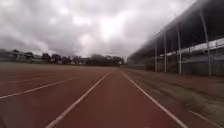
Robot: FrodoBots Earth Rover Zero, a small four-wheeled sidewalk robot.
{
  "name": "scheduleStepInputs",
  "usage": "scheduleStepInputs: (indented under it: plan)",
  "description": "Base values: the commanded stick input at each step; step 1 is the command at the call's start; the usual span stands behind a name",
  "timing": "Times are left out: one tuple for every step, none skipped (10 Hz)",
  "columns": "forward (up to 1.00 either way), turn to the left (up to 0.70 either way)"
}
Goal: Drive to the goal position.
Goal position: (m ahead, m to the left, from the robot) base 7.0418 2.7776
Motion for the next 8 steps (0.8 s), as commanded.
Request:
scheduleStepInputs:
  plan:
    - [0.7, 0.0]
    - [0.7, 0.0]
    - [0.7, 0.0]
    - [0.7, 0.0]
    - [0.7, 0.0]
    - [0.7, 0.0]
    - [0.7, 0.0]
    - [0.7, 0.0]
